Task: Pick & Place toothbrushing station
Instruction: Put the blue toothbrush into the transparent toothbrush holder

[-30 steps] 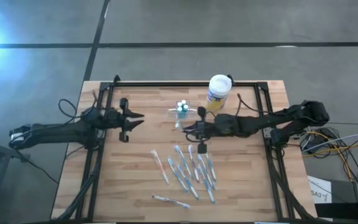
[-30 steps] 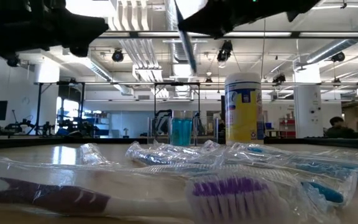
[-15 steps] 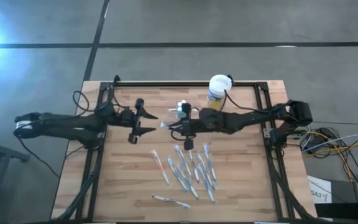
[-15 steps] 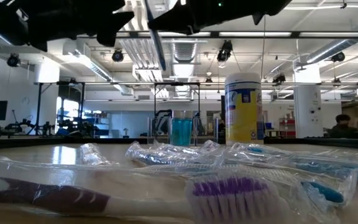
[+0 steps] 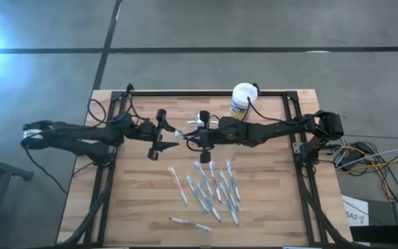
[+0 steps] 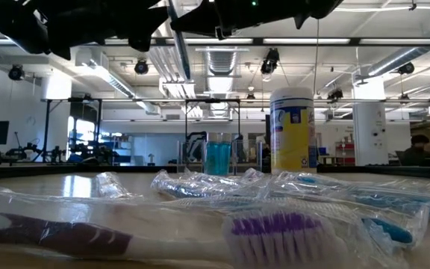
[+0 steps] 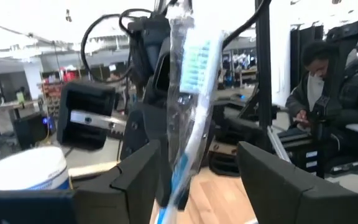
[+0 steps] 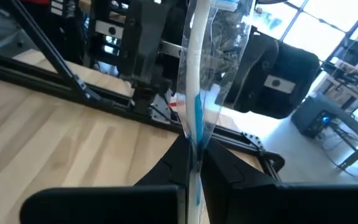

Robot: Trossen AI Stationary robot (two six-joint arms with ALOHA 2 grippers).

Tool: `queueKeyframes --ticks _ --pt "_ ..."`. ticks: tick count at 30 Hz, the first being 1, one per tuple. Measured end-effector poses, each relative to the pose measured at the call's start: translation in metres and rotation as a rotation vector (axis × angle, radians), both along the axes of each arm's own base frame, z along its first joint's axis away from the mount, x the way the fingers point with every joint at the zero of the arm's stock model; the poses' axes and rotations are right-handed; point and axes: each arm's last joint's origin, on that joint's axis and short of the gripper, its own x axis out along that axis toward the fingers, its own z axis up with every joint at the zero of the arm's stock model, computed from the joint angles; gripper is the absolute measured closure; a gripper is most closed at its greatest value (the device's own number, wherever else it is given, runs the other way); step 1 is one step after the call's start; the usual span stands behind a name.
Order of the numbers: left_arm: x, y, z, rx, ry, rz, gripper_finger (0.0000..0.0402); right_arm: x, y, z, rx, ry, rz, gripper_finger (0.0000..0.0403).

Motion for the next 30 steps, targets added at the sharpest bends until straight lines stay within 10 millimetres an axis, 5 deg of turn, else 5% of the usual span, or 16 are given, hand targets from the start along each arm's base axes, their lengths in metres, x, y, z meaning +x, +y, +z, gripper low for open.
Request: queueKeyframes --ticks 12,16,20,30 --pt "0.014 0.002 0.006 0.007 -0.003 0.006 0.0200 0.002 -0.001 -0.002 0.012 -0.008 -0.001 0.0390" --pt "0.015 0.002 0.006 0.017 -0.003 0.009 0.0258 0.002 -0.001 -0.001 0.011 -0.012 -0.001 0.0390" --pt "0.015 0.002 0.005 0.036 -0.005 0.011 0.0360 0.002 -0.002 -0.001 0.056 -0.014 -0.007 0.0386" --pt "0.003 0.003 0.014 0.046 -0.002 0.010 0.0381 -0.014 -0.003 0.012 0.099 0.055 -0.035 0.0260"
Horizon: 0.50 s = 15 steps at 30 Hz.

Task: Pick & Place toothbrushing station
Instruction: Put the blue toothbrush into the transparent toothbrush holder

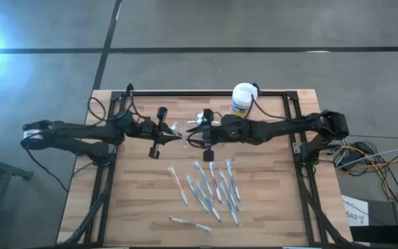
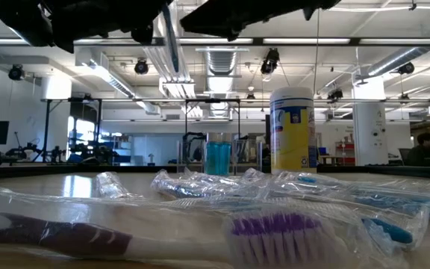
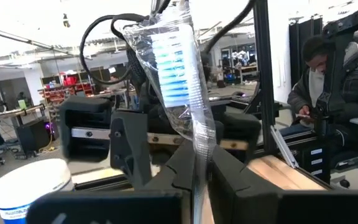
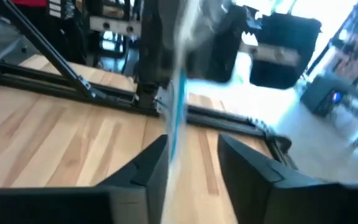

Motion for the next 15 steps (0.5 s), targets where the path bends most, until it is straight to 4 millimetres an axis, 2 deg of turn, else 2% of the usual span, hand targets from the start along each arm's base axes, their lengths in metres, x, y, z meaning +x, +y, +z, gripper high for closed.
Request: queueKeyframes --ticks 4,7,12,15 --pt "-0.014 0.003 0.005 0.017 0.028 0.045 0.0381 -0.025 0.003 0.009 0.055 0.062 -0.007 0.0239" --pt "-0.024 0.007 0.008 0.054 0.030 0.119 0.0381 -0.051 0.012 0.005 0.074 0.059 0.019 0.0243" --pt "-0.036 0.023 0.005 0.063 -0.026 0.234 0.0381 -0.096 0.026 -0.016 0.113 -0.003 0.056 0.0276" --pt "-0.034 0.040 0.001 0.020 -0.018 0.307 0.0381 -0.119 0.030 -0.036 0.122 -0.052 0.032 0.0302"
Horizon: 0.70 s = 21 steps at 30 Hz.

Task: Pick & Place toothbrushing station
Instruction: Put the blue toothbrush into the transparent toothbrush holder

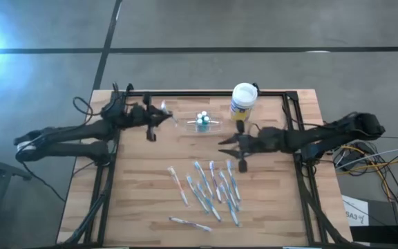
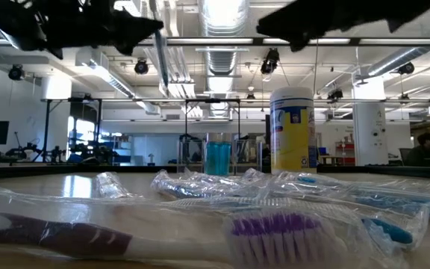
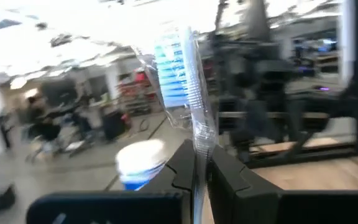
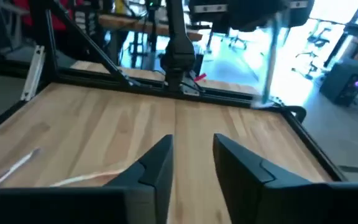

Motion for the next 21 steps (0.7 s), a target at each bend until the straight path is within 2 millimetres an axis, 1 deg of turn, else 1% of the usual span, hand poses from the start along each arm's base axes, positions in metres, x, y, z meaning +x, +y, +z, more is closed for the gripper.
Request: queueKeyframes --ticks 4,9,13,16,19,21 --pt "0.013 0.022 -0.012 -0.088 0.035 0.021 0.0381 -0.020 0.001 -0.023 0.045 -0.064 -0.008 0.0341" --pt "0.036 0.045 -0.031 -0.123 0.020 0.038 0.0381 -0.032 0.000 -0.047 0.063 -0.007 -0.020 0.0388" --pt "0.049 0.062 -0.050 -0.172 -0.026 0.094 0.0381 -0.039 -0.001 -0.061 0.089 0.023 -0.032 0.0394" --pt "0.057 0.077 -0.068 -0.234 0.009 0.144 0.0381 -0.045 -0.001 -0.070 0.104 0.033 -0.035 0.0394" --pt "0.064 0.088 -0.079 -0.282 0.024 0.157 0.0381 -0.048 -0.002 -0.074 0.109 0.026 -0.035 0.0394" --pt "0.070 0.091 -0.085 -0.300 0.041 0.157 0.0381 -0.049 -0.002 -0.074 0.114 0.014 -0.034 0.0394"
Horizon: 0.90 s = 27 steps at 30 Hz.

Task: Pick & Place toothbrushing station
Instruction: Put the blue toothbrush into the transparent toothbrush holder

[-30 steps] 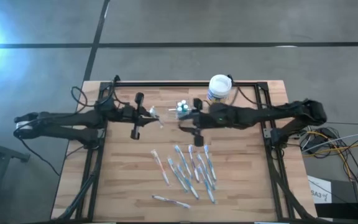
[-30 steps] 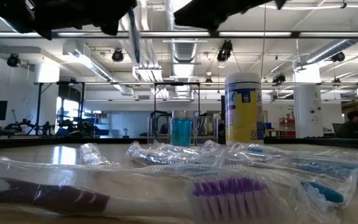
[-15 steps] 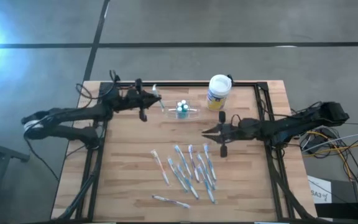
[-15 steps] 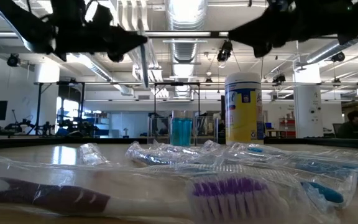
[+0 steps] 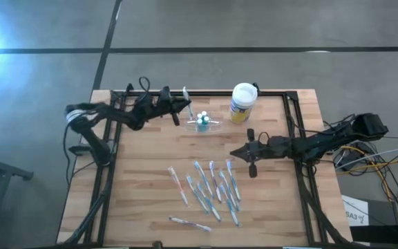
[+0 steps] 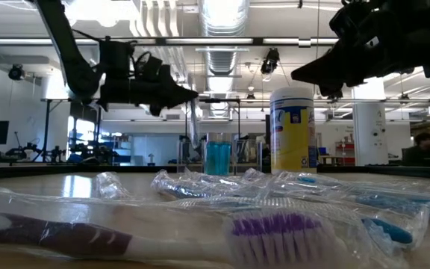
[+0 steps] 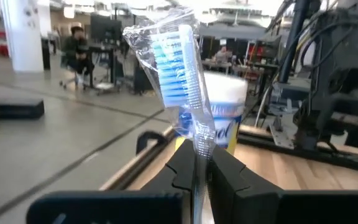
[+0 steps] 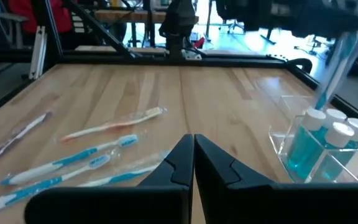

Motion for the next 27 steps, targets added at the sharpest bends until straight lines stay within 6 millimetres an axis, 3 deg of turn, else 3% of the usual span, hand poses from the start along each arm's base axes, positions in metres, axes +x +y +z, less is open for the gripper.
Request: queueKeyframes --ticks 20,23,27 --pt "0.012 0.008 -0.049 -0.071 0.090 -0.013 0.0380 0.002 0.000 0.003 -0.009 -0.003 0.009 0.0394" --pt "0.012 0.008 -0.049 -0.123 0.079 -0.017 0.0350 0.002 0.000 0.003 -0.009 -0.003 0.009 0.0394" --pt "0.011 0.006 -0.043 -0.124 0.062 -0.048 0.0275 0.002 0.000 0.003 -0.009 -0.002 0.010 0.0394"
